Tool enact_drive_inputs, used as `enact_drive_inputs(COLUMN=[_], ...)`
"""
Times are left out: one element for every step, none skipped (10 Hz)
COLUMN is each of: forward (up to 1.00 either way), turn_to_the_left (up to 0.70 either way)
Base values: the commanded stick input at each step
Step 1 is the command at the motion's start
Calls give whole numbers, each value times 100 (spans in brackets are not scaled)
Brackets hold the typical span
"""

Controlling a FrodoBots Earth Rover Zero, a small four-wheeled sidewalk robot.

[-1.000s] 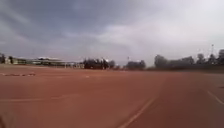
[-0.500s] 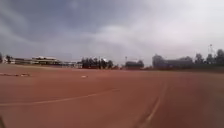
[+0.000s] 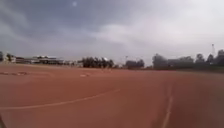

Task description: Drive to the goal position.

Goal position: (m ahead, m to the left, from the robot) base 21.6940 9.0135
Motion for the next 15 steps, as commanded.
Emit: enact_drive_inputs(forward=[70, 70, 70, 70, 70, 70, 70, 70, 70, 70, 70, 70, 70, 70, 70], turn_to_the_left=[0, 0, 0, 0, 0, 0, 0, 0, 0, 0, 0, 0, 0, 0, 0])
